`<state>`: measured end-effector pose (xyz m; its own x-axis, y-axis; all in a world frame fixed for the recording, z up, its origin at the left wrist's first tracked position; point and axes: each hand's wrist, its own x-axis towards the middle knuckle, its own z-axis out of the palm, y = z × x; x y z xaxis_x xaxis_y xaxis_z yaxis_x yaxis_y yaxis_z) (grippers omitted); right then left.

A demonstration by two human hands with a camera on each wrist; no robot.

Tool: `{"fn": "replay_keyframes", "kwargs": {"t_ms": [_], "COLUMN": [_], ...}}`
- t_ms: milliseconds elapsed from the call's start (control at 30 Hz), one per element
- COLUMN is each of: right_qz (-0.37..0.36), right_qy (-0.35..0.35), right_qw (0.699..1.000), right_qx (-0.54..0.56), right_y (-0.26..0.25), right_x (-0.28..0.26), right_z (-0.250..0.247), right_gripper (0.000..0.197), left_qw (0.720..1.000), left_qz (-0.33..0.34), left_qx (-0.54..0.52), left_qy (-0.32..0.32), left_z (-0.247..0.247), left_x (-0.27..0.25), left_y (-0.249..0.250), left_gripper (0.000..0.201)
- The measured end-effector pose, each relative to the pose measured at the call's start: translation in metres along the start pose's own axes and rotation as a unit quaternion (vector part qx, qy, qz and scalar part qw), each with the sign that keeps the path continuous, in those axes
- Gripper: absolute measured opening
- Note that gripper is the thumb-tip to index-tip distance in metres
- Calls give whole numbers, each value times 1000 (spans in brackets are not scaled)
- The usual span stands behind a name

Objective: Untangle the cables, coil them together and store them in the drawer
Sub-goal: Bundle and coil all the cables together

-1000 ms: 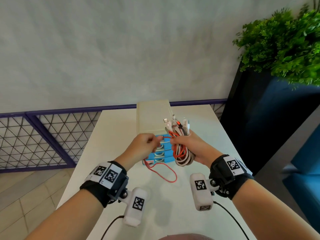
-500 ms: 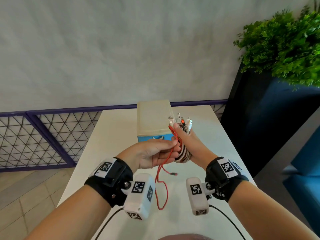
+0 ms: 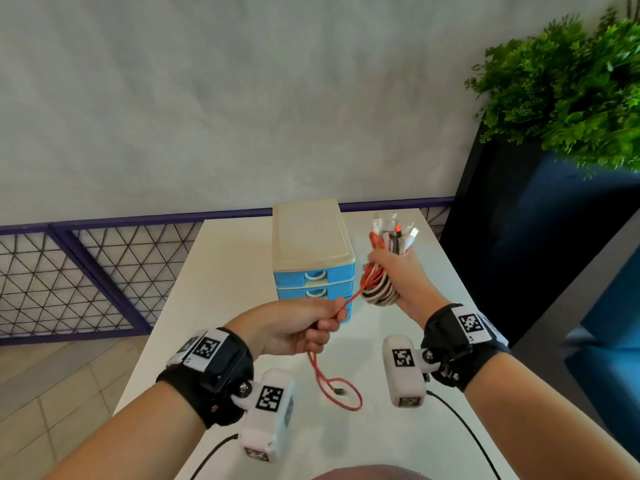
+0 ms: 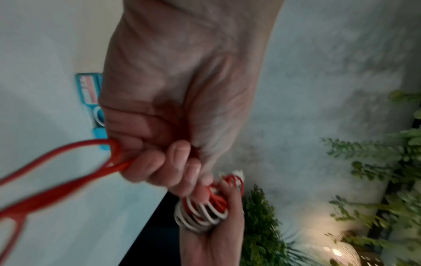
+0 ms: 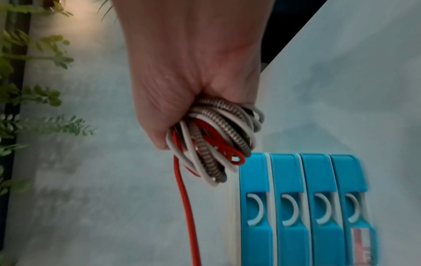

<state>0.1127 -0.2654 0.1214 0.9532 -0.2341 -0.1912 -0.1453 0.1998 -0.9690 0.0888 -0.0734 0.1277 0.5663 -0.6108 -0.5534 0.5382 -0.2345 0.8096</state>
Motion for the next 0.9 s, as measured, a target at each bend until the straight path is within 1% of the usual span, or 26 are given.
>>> {"fn": "replay_keyframes", "kwargs": {"t_ms": [67, 133, 200, 233, 300, 333, 367, 467, 533, 633, 700, 733, 800, 833, 900], "right_qz": [12, 23, 33, 41, 52, 52, 49, 43, 43, 72, 93, 95, 88, 83, 69], "right_qy": [24, 7, -42, -76, -145, -171, -186, -205, -228, -267, -286, -300, -308, -298, -269], "right_qw": [999, 999, 998, 996, 988, 982, 978, 967, 958, 954, 951, 946, 941, 943, 951], "right_qx": [29, 42, 40, 31, -24, -56, -85, -148, -166, -119, -74, -73, -108, -123, -139], "right_y": [-5, -9, -12, -13, -14, -14, -13, -7, -3, 3, 5, 6, 9, 9, 11], "right_x": [6, 8, 5, 3, -2, -4, -6, -11, -15, -19, -20, -21, -23, -24, -22], "right_z": [-10, -15, -16, -15, -11, -9, -6, 4, 10, 15, 16, 16, 16, 14, 10], "right_gripper": [22, 26, 22, 20, 17, 18, 19, 23, 26, 31, 30, 27, 17, 16, 19], "left_qw": [999, 997, 990, 980, 942, 922, 907, 888, 870, 837, 825, 826, 833, 835, 834], "left_qz": [-29, -34, -13, 3, 41, 62, 83, 154, 200, 253, 282, 290, 279, 266, 246], "left_qx": [18, 59, 135, 188, 292, 330, 351, 360, 371, 389, 368, 349, 338, 352, 389], "left_qy": [-31, -27, 25, 66, 161, 195, 217, 241, 256, 291, 323, 334, 336, 330, 304], "left_z": [-13, -25, -31, -32, -34, -35, -36, -35, -31, -23, -21, -20, -20, -20, -22], "left_x": [-6, -8, -6, -4, -1, 1, 3, 7, 9, 13, 16, 17, 17, 17, 14], "left_y": [-11, -19, -18, -16, -9, -5, -1, 9, 13, 16, 12, 9, 7, 7, 8], "left_gripper": [27, 24, 18, 15, 9, 7, 9, 19, 17, 10, 18, 24, 31, 29, 19]}}
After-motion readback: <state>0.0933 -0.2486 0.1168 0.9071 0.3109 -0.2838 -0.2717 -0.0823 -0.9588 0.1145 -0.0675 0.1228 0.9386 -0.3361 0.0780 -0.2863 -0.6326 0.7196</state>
